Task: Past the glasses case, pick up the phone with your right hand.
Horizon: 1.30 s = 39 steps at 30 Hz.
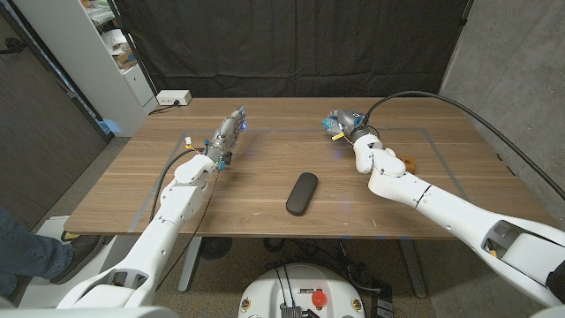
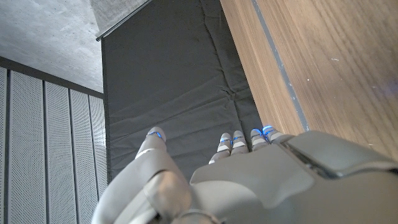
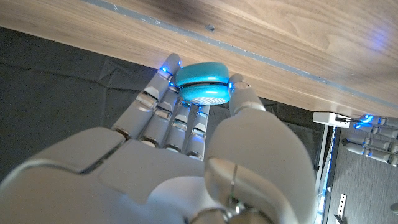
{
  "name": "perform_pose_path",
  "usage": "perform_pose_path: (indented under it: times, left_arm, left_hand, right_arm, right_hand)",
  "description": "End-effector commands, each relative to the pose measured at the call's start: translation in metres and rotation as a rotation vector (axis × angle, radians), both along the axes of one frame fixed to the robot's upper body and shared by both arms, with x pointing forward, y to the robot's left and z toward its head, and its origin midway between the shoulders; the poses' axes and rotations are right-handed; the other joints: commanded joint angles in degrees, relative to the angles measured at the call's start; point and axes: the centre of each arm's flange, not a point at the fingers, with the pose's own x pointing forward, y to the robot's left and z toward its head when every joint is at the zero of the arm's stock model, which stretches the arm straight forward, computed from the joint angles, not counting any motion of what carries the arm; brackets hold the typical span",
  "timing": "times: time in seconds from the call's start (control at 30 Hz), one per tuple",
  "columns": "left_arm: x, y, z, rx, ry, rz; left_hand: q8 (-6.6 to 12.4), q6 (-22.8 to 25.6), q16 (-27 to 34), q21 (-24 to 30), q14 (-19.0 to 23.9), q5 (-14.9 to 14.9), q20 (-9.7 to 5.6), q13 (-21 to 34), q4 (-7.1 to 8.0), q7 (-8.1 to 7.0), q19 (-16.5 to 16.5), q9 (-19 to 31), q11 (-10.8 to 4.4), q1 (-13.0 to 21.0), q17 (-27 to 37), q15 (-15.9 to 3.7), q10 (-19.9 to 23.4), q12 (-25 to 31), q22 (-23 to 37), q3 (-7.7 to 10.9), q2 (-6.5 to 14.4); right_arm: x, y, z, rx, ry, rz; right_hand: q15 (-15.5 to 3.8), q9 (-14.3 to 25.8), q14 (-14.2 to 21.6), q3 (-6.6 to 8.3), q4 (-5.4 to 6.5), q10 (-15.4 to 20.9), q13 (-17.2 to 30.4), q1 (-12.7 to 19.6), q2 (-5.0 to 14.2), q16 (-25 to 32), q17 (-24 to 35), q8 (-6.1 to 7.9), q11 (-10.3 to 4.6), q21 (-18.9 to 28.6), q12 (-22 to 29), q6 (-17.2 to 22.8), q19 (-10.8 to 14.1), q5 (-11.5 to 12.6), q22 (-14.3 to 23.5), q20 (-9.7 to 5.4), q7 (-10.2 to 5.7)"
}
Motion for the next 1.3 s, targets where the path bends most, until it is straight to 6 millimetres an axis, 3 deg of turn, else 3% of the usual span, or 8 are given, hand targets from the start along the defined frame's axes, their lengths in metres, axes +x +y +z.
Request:
perform_pose_path:
  times: [0.03,0.63,1.3]
  left_arm:
    - [0.000,0.000,0.001,-0.001,-0.003,-0.005]
    - [-0.002,-0.001,0.001,0.001,-0.005,-0.004]
    - [-0.010,-0.002,-0.004,0.004,-0.004,0.000]
  left_hand:
    - [-0.05,-0.20,0.11,0.05,-0.66,-0.32,0.54,0.29,-0.32,0.08,-2.09,0.30,0.04,0.15,0.19,0.14,-0.31,0.08,0.10,-0.03,0.45]
    - [-0.02,-0.11,0.10,0.06,-0.71,-0.32,0.55,0.29,-0.42,0.21,-2.14,0.30,-0.03,0.17,0.19,0.14,-0.38,0.07,0.10,-0.07,0.51]
    - [-0.01,-0.07,0.11,0.08,-0.75,-0.33,0.57,0.29,-0.55,0.23,-2.17,0.30,-0.02,0.21,0.18,0.17,-0.38,0.09,0.10,-0.11,0.60]
  right_arm:
    - [-0.009,0.003,0.009,0.038,-0.041,0.063]
    - [-0.013,-0.007,0.021,0.219,-0.040,0.258]
    - [-0.019,-0.013,0.031,0.308,-0.055,0.352]
  right_hand:
    - [-8.23,0.15,0.72,0.03,0.17,1.11,0.06,0.33,0.21,0.32,0.31,0.51,-0.62,-0.09,0.31,0.78,0.41,-0.44,0.09,-1.58,0.09]
    - [-8.48,0.16,1.41,0.06,0.18,1.72,0.08,0.65,0.46,0.42,0.63,0.50,-0.58,-0.11,0.26,1.30,0.71,-0.92,0.11,-1.55,0.07]
    - [-8.47,0.16,1.91,-0.02,0.15,2.14,0.10,1.00,0.62,0.58,1.07,0.46,-0.51,-0.15,0.15,1.75,0.97,-1.41,0.13,-1.39,0.17]
